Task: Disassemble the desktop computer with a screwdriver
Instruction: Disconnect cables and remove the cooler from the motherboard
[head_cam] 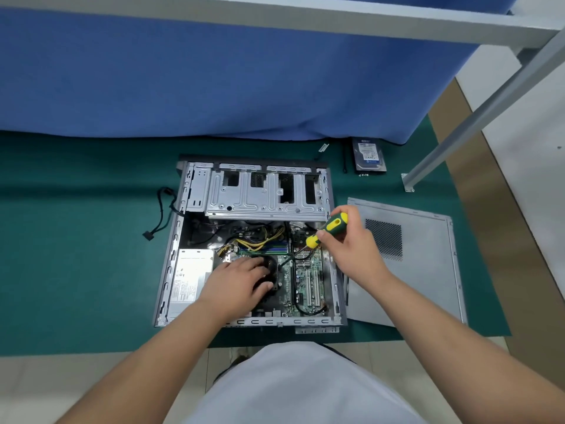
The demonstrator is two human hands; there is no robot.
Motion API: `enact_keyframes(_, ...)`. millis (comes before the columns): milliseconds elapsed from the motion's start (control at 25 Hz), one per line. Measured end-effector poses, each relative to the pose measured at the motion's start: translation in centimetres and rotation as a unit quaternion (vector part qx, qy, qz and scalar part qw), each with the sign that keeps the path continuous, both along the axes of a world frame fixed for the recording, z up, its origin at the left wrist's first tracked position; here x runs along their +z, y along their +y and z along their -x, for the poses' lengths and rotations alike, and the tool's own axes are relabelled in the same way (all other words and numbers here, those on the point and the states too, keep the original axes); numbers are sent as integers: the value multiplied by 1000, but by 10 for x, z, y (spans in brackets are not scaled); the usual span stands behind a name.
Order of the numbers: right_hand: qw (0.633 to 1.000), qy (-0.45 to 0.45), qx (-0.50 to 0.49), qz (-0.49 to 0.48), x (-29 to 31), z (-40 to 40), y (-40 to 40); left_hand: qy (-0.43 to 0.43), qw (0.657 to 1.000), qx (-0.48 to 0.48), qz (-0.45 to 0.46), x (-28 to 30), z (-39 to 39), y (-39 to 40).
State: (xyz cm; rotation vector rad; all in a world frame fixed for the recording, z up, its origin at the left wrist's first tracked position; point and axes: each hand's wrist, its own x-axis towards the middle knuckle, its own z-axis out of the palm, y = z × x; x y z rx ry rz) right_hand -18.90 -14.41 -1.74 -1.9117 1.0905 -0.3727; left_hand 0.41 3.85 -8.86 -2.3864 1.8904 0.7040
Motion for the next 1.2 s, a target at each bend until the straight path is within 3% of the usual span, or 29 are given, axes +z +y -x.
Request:
enact_keyframes(80,999,13,23,46,-2,3,0,-5,998,-37,-55,-2,-2,-1)
enact_keyframes(240,998,15,34,43,-8,1,4,0,993,-38,-109,-5,0,-6)
enact_keyframes(720,998,16,42,48,-17,-9,8,0,995,-25,-94,-12,0,-3)
enact_keyframes(880,993,31,88,77,-15,-11,9,3,996,-16,-91,-13,0,-4)
enact_keyframes(1080,942,106,270,170,13,-33,9,0,997,-8,-82,-12,2,-2)
enact_keyframes(1200,910,181,311,207,27,-52,11,3,997,-3,-83,-10,3,-3)
